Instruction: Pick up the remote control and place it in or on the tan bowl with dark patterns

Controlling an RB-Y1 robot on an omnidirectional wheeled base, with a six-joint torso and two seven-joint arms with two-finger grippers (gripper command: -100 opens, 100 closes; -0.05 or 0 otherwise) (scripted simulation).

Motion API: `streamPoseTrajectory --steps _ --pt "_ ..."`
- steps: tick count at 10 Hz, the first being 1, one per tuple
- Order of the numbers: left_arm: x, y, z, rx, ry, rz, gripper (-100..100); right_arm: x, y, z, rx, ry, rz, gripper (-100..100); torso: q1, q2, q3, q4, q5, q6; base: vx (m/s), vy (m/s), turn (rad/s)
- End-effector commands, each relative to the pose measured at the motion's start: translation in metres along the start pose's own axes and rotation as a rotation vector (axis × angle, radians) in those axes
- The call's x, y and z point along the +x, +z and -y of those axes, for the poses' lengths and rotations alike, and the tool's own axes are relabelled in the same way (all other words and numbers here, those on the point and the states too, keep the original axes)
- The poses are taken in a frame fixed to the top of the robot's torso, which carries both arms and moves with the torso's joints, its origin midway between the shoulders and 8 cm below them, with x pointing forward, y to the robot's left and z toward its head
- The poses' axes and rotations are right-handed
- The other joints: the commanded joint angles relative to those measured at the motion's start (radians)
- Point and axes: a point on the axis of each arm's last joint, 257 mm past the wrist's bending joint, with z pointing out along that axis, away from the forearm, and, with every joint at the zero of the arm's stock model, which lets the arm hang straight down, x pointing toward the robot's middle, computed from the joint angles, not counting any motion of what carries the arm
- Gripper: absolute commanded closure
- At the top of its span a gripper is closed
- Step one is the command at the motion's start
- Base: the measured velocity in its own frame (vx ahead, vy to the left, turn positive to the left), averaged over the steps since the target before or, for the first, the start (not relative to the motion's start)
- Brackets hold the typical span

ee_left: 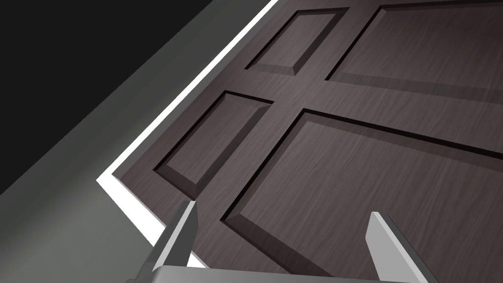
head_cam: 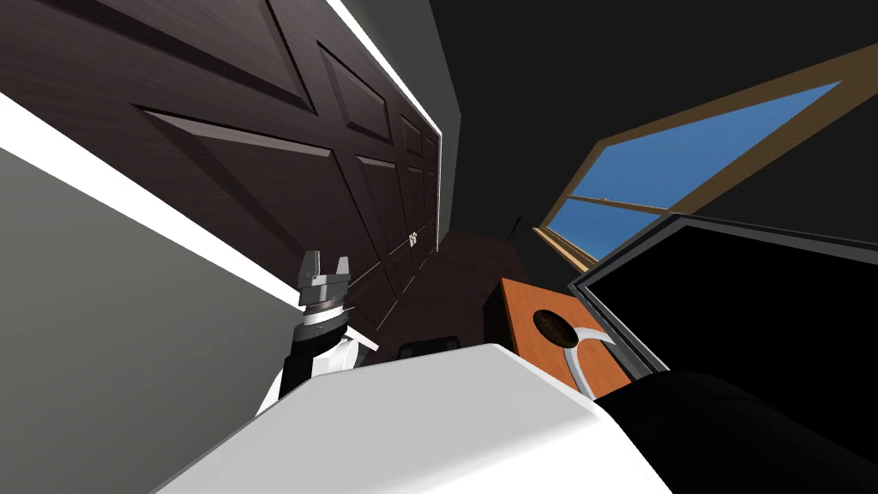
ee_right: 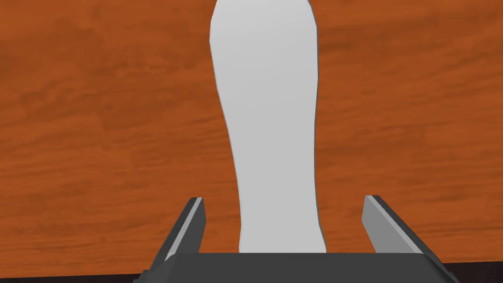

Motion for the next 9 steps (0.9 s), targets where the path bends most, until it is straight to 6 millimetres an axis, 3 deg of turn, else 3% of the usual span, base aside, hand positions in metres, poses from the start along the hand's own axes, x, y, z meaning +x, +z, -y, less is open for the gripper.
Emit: streamPoseTrajectory --steps 1,3,4,8,9 --pt "0.0000 0.0000 0.0000 0.000 0.000 0.000 0 -0.0076 0.0091 -0.0063 0.003 0.005 -0.001 -100 0.000 0.000 0.000 0.000 0.000 0.000 -0.005 0.006 0.018" --pt "0.0000 0.0000 0.0000 0.000 0.000 0.000 0 -0.0096 0.0115 -0.0100 0.000 0.003 0.001 -100 0.000 0.000 0.000 0.000 0.000 0.000 -0.003 0.003 0.009" --pt "0.0000 0.0000 0.0000 0.000 0.000 0.000 0 -0.0100 0.0121 -0.0101 0.003 0.006 -0.001 100 0.000 0.000 0.000 0.000 0.000 0.000 0.002 -0.001 0.010" --pt "0.0000 0.0000 0.0000 0.000 0.000 0.000 0 -0.0100 0.0119 -0.0091 0.004 0.005 -0.001 100 0.000 0.000 0.000 0.000 0.000 0.001 0.000 0.000 0.000" --pt "0.0000 0.0000 0.0000 0.000 0.000 0.000 0 -0.0100 0.0119 -0.0090 0.004 0.005 -0.001 0 0.000 0.000 0.000 0.000 0.000 0.001 0.000 0.000 0.000"
